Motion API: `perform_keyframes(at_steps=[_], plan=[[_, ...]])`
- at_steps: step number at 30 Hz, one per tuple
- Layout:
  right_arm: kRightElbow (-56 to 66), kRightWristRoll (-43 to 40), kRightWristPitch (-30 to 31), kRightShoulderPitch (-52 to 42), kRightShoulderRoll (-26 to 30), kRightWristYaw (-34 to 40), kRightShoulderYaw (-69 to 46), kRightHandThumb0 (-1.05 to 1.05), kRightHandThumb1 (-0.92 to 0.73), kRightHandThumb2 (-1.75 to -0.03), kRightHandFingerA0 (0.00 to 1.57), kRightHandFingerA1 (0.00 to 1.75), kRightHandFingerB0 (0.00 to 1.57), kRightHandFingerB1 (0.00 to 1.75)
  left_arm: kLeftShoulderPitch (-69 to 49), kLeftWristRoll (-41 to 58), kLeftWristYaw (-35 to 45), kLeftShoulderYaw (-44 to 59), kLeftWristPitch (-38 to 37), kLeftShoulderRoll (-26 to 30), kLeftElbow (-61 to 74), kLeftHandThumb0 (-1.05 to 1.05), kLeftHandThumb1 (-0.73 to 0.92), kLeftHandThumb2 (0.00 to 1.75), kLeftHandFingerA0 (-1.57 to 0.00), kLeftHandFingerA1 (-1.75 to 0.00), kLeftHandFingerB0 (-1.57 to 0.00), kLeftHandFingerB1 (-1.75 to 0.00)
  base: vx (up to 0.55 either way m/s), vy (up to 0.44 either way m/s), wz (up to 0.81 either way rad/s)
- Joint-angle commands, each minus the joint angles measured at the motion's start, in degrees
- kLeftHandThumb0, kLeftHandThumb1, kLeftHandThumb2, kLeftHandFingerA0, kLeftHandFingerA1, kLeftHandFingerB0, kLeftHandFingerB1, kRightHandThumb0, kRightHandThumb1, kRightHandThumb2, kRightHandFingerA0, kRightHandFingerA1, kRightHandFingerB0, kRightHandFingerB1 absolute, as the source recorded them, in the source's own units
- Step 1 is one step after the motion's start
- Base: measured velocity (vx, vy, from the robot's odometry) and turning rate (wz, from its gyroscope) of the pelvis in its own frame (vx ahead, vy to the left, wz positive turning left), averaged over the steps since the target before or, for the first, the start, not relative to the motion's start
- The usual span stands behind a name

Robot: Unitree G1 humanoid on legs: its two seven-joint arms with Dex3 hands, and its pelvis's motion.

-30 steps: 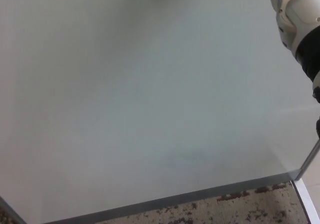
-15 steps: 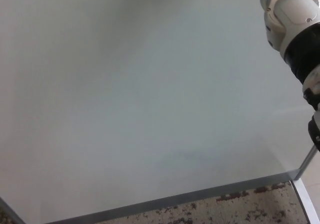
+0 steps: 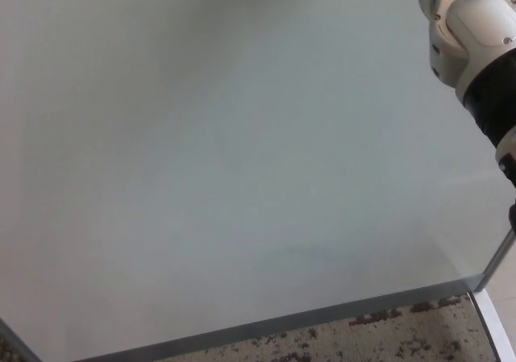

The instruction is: The robot uses its right hand to pick up the magnetic container kept in the middle of the desk and turn leftwards and walk towards the whiteboard and extend the right arm to stick the container on it

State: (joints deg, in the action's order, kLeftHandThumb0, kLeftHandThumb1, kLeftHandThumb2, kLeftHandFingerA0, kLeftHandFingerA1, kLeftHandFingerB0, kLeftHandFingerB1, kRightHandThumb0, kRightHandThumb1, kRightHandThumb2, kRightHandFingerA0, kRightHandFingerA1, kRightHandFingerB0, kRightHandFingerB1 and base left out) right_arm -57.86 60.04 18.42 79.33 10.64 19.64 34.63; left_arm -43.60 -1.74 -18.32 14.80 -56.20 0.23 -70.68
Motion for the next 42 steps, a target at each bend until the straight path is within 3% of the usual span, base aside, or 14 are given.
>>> perform_keyframes(at_steps=[1,16,17,18,19,20,27,28,30,32,33,35,36,42], plan=[[13.6,-13.0,-1.0,-18.5,7.5,-33.9,-3.7,-1.05,-0.65,-1.0,0.0,0.28,0.0,0.01,-0.8,-0.5,-1.8,0.6,-1.5,2.6,-1.5,0.01,0.77,0.81,-0.88,-0.91,-0.82,-0.85,0.0,0.0,0.0],[29.2,-26.5,3.1,-24.8,11.7,-50.8,-12.3,-0.86,-0.56,-0.96,0.0,0.32,0.0,0.01,-2.9,-1.5,-2.2,0.2,-5.2,2.3,-0.5,-0.03,0.77,0.82,-0.92,-1.0,-0.89,-0.99,0.0,0.0,0.0],[29.6,-28.6,3.9,-25.2,11.3,-51.7,-14.0,-0.99,-0.33,-0.65,0.0,0.0,0.0,0.0,-2.9,-1.1,-1.7,0.4,-5.2,2.2,-0.6,-0.03,0.79,0.8,-0.9,-1.01,-0.86,-0.97,0.0,0.0,0.0],[31.3,-31.7,5.4,-26.0,11.6,-54.2,-16.1,-0.8,-0.5,-0.92,0.0,0.37,0.0,0.01,-2.7,0.9,1.2,1.3,-5.5,1.8,-0.7,-0.04,0.75,0.84,-0.9,-1.1,-0.87,-1.07,0.0,0.0,0.0],[32.3,-32.6,5.9,-26.5,12.1,-55.6,-16.6,-0.8,-0.5,-0.92,0.0,0.37,0.0,0.01,-2.5,2.2,2.9,1.8,-5.7,1.5,-0.8,-0.04,0.75,0.84,-0.9,-1.1,-0.87,-1.07,0.0,0.0,0.0],[34.4,-33.9,6.8,-27.3,13.2,-58.0,-17.2,-0.95,-0.33,-0.68,0.0,0.0,0.0,0.0,-2.5,2.4,3.5,1.9,-5.7,1.5,-0.9,-0.07,0.75,0.81,-0.92,-1.1,-0.87,-1.09,0.0,0.0,0.0],[48.1,-39.9,9.1,-33.9,18.8,-64.8,-20.2,-0.97,-0.31,-0.66,0.0,0.0,0.0,0.0,-3.4,1.8,3.5,1.5,-6.8,2.0,-0.6,-0.07,0.7,0.83,-0.89,-1.14,-0.86,-1.11,0.0,0.0,0.0],[53.2,-41.1,6.9,-37.1,21.9,-65.9,-20.4,-0.76,-0.47,-0.92,0.0,0.32,0.0,0.0,-3.7,0.2,1.4,0.8,-6.2,2.5,-0.3,-0.09,0.69,0.87,-0.91,-1.11,-0.89,-1.09,0.0,0.0,0.0],[57.9,-42.1,6.6,-40.2,24.0,-66.8,-21.0,-0.8,-0.49,-0.89,0.0,0.34,0.0,0.07,-3.8,0.2,1.2,0.8,-5.6,2.5,-0.2,-0.07,0.61,1.11,-0.93,-1.01,-0.9,-0.98,0.0,0.0,0.0],[60.4,-43.5,8.5,-42.2,23.9,-67.2,-22.4,-0.75,-0.46,-0.84,0.0,0.33,0.0,0.05,-3.7,0.5,1.3,0.9,-5.5,2.1,-0.2,-0.08,0.74,0.86,-0.86,-1.1,-0.84,-1.02,0.0,0.0,0.0],[61.8,-44.6,8.9,-43.6,23.8,-67.1,-23.5,-0.79,-0.37,-0.64,0.0,0.0,0.0,0.0,-3.8,-0.1,0.3,0.6,-5.6,2.0,-0.1,0.0,0.61,1.13,-0.91,-1.0,-0.91,-0.98,0.0,0.0,0.0],[64.5,-46.1,9.3,-46.2,24.3,-67.2,-25.0,-0.81,-0.41,-0.66,0.0,0.0,0.0,0.0,-4.1,-1.0,-0.9,0.2,-5.7,1.7,0.1,0.02,0.6,1.12,-0.9,-0.99,-0.9,-0.98,0.0,0.0,0.0],[70.0,-45.1,7.0,-50.3,26.3,-65.6,-26.3,-0.96,-0.53,-0.91,0.0,0.26,0.0,0.0,-4.5,-0.4,0.7,0.2,-6.0,1.5,0.1,-0.08,0.71,0.8,-0.82,-1.13,-0.8,-1.03,0.0,0.0,0.0],[95.7,-43.3,1.1,-72.6,29.5,-64.0,-41.9,-0.88,-0.5,-0.76,0.0,0.0,0.0,0.0,-8.3,-5.2,-4.2,-1.3,-10.1,1.4,2.2,-0.2,0.66,0.8,-0.94,-1.22,-0.9,-1.16,0.0,0.0,0.0]])
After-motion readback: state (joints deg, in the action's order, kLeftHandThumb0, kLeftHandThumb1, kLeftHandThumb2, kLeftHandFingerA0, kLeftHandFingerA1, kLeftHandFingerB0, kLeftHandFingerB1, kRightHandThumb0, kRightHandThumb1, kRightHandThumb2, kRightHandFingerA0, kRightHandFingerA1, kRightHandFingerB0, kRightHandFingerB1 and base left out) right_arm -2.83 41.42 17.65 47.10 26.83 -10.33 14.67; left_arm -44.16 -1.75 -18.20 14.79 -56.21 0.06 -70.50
